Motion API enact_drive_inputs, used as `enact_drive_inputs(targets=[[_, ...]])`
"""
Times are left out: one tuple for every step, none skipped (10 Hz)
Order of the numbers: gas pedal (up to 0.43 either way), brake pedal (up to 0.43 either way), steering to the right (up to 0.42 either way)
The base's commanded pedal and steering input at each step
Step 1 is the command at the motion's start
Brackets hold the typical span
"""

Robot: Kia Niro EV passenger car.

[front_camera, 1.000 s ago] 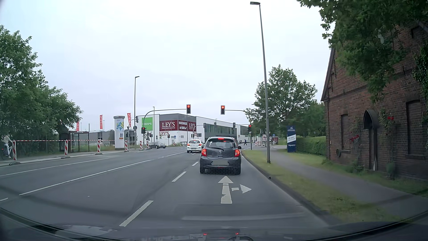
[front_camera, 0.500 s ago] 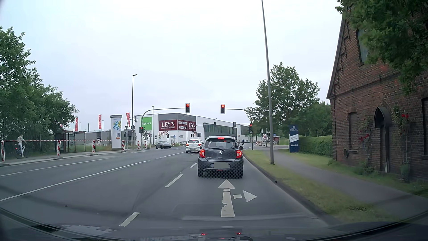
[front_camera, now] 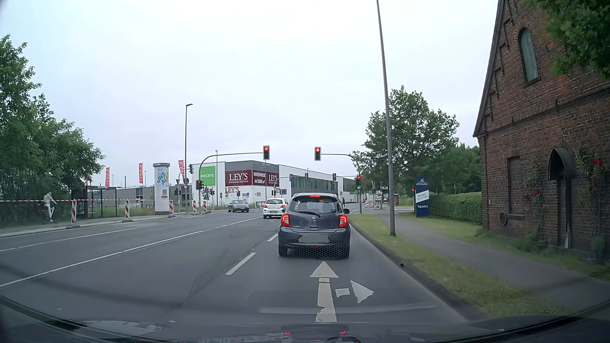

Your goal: Follow the waypoints while adhering to traffic rules and regulations

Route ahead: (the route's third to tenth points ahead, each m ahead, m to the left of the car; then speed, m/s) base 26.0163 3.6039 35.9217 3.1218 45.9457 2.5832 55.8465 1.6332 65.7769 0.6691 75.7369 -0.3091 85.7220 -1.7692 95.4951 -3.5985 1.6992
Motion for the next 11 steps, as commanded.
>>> enact_drive_inputs(targets=[[0.000, 0.152, -0.003], [0.000, 0.152, -0.003], [0.000, 0.152, -0.003], [0.000, 0.152, -0.003], [0.000, 0.152, -0.003], [0.000, 0.152, -0.003], [0.000, 0.152, -0.003], [0.000, 0.152, -0.003], [0.000, 0.152, -0.003], [0.000, 0.140, -0.003], [0.000, 0.116, -0.003]])
